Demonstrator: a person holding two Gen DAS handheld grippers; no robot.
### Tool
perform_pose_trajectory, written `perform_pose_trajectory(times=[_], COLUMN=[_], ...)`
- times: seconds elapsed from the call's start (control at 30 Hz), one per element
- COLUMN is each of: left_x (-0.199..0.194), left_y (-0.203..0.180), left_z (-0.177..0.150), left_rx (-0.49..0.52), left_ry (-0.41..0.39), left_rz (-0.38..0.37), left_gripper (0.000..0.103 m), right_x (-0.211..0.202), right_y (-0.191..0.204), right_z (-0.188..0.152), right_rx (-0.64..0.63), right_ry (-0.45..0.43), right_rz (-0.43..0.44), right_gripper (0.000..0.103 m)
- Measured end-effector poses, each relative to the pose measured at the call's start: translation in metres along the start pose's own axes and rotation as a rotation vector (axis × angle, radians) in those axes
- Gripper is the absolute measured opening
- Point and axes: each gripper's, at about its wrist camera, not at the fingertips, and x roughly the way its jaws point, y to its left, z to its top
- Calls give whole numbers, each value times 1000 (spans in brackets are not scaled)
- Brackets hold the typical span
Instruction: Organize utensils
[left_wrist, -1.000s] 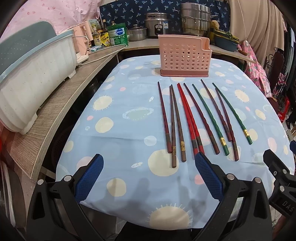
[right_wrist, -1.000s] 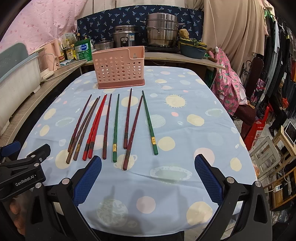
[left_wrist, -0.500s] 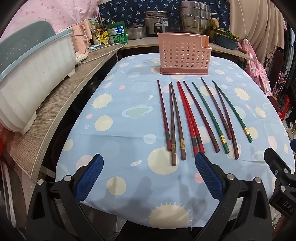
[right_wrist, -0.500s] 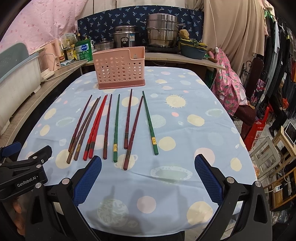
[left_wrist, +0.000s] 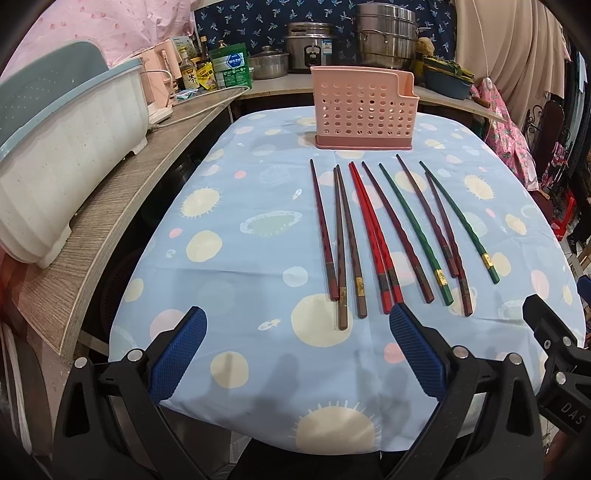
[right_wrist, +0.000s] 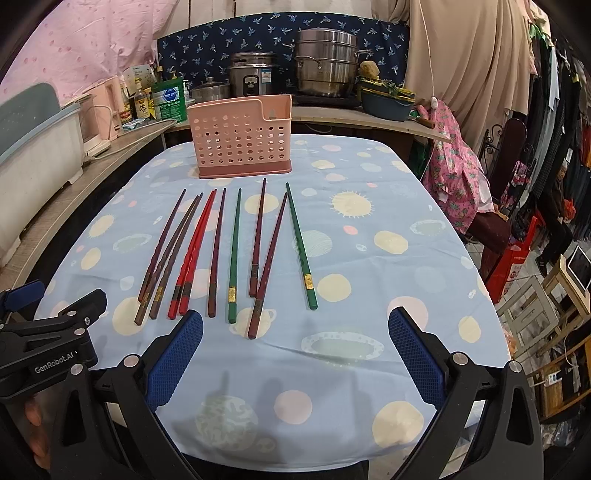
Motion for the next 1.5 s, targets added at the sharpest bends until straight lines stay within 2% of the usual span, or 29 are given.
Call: perform_pose_trajectory(times=[1.5], left_x=[3], left_y=[0], left_z=[-4], left_rx=[-1], left_ry=[7], left_rz=[-1], left_gripper=[95], right_x=[1], right_y=[3], right_z=[-1], right_rx=[0], right_ry=[4], right_rz=[6], right_gripper=[96])
